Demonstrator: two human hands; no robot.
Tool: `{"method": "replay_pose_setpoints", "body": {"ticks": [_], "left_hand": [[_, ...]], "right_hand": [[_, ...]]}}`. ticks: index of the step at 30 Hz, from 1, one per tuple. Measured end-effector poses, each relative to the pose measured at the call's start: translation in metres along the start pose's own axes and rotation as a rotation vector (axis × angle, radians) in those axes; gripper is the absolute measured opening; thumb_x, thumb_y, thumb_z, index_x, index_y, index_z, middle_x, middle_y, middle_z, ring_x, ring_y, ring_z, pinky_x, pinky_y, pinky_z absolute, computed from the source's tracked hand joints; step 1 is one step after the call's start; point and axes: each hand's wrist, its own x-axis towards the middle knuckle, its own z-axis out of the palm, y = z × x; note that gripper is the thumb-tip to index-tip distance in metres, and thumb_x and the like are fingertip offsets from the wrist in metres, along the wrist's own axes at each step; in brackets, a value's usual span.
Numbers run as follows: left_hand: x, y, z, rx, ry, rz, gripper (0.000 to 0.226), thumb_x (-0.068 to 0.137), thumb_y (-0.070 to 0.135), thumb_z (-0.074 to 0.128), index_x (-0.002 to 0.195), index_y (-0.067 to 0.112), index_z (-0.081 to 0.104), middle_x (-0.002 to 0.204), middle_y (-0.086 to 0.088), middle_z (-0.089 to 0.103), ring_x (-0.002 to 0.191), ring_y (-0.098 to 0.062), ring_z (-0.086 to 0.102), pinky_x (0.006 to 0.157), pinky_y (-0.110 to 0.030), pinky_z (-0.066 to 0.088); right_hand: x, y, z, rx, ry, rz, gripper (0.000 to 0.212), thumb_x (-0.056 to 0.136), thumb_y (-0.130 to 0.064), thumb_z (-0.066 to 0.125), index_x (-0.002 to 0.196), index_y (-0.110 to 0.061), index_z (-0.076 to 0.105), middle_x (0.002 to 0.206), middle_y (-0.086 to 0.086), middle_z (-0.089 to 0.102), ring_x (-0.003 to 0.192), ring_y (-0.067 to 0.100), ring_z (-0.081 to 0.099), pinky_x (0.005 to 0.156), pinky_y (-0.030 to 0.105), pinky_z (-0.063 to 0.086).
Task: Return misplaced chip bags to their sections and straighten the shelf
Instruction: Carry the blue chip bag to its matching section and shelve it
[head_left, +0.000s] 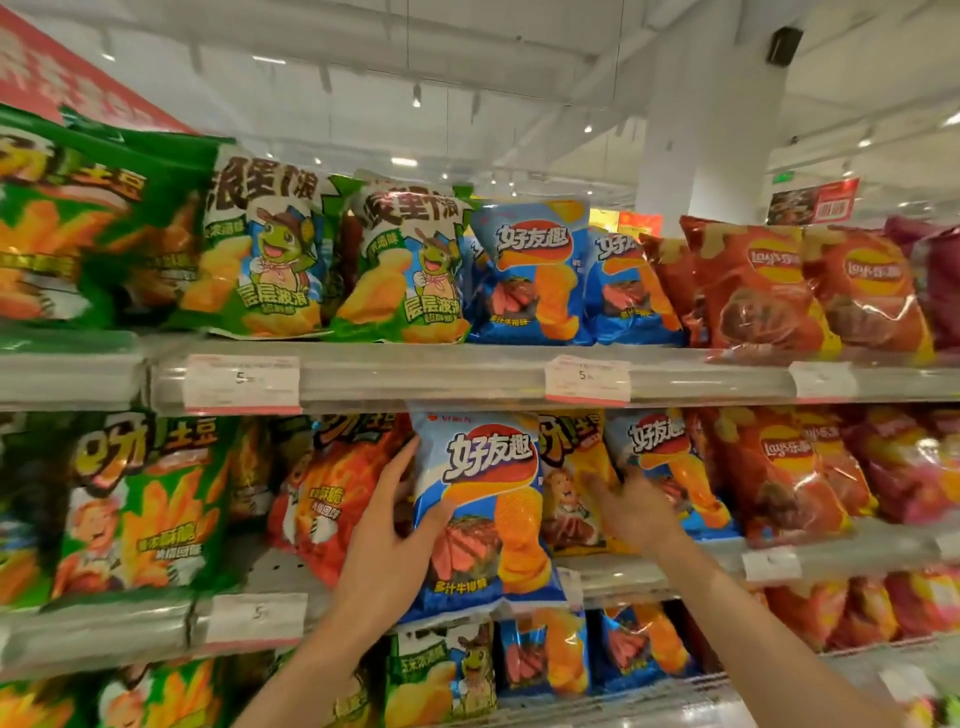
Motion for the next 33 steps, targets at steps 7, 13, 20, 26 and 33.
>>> {"method": "replay_pose_setpoints", "body": {"ticks": [7,13,20,26,33], "left_hand": [[0.002,0.002,0.009,0.003,0.047,0.006,0.062,0.086,0.04,0.069,0.135,0.063,0.04,0.129,0.016,0.063,0.114,-0.001,0.062,0.089,-0.031,0.059],[-0.007,0.004,0.025,0.04,0.161,-0.003,0.056,0.089,0.033,0.069,0.131,0.061,0.043,0.121,0.019,0.066,0.107,0.005,0.064,0.075,-0.015,0.057],[-0.022,0.008,0.056,0.106,0.248,-0.004,0.061,0.087,0.04,0.068,0.139,0.056,0.04,0.124,0.021,0.063,0.111,-0.002,0.064,0.083,-0.023,0.057],[-0.027,0.012,0.103,0.19,0.234,0.034,0.063,0.092,0.036,0.066,0.146,0.05,0.036,0.138,0.03,0.048,0.125,0.009,0.049,0.087,-0.005,0.046],[0.011,0.023,0.152,0.3,0.298,0.105,0.063,0.095,0.036,0.064,0.151,0.033,0.034,0.146,0.015,0.049,0.131,-0.005,0.049,0.108,-0.034,0.045]], "right_hand": [[0.007,0.008,-0.002,0.13,-0.068,-0.032,0.051,0.088,-0.061,0.058,0.102,-0.012,0.057,0.077,0.007,0.069,0.075,0.023,0.066,0.073,0.04,0.054],[0.007,0.002,-0.028,0.176,-0.014,-0.134,0.05,0.083,-0.057,0.068,0.108,-0.022,0.043,0.083,-0.007,0.062,0.07,0.016,0.065,0.063,0.032,0.046],[0.015,0.023,-0.077,0.112,0.05,-0.221,0.062,0.081,-0.065,0.063,0.114,-0.014,0.049,0.077,-0.004,0.064,0.067,0.016,0.057,0.061,0.034,0.043],[0.015,0.068,-0.114,0.179,0.06,-0.184,0.073,0.078,-0.071,0.062,0.126,-0.018,0.044,0.095,0.003,0.066,0.087,0.031,0.064,0.077,0.042,0.051],[0.008,0.104,-0.152,0.187,0.093,-0.135,0.059,0.081,-0.065,0.063,0.115,-0.022,0.043,0.08,-0.001,0.066,0.07,0.017,0.064,0.063,0.036,0.049]]}}
